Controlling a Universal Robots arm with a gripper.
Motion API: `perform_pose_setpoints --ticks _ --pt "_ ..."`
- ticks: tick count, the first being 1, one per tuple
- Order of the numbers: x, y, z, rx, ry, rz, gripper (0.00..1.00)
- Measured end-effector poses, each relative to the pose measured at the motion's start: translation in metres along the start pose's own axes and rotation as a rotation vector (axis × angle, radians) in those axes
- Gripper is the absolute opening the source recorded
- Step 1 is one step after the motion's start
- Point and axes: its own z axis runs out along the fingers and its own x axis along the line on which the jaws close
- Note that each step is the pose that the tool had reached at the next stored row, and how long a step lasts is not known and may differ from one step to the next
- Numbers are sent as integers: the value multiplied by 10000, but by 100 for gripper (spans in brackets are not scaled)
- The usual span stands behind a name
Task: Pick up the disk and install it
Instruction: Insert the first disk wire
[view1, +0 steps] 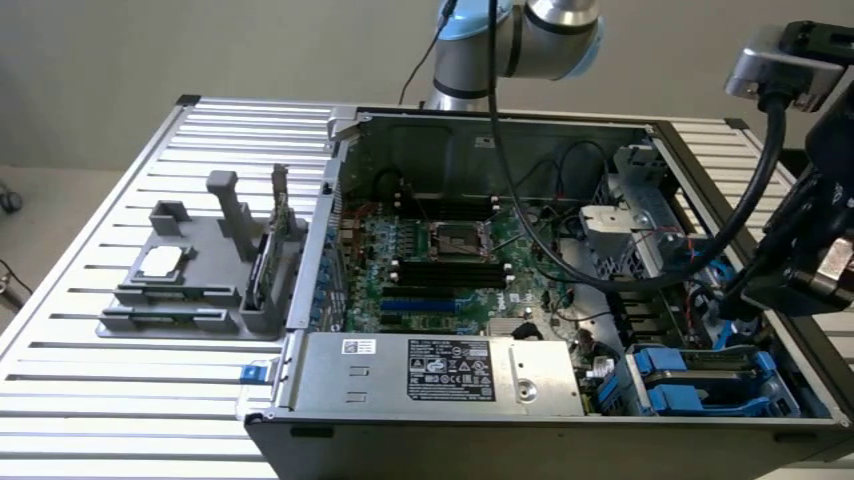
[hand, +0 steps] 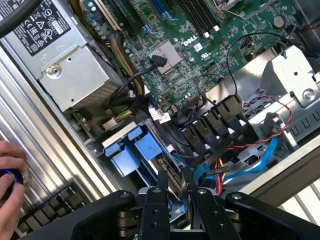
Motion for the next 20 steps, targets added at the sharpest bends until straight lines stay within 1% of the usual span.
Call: perform_pose_setpoints --ticks 20 --pt "0 0 0 132 -65 3620 26"
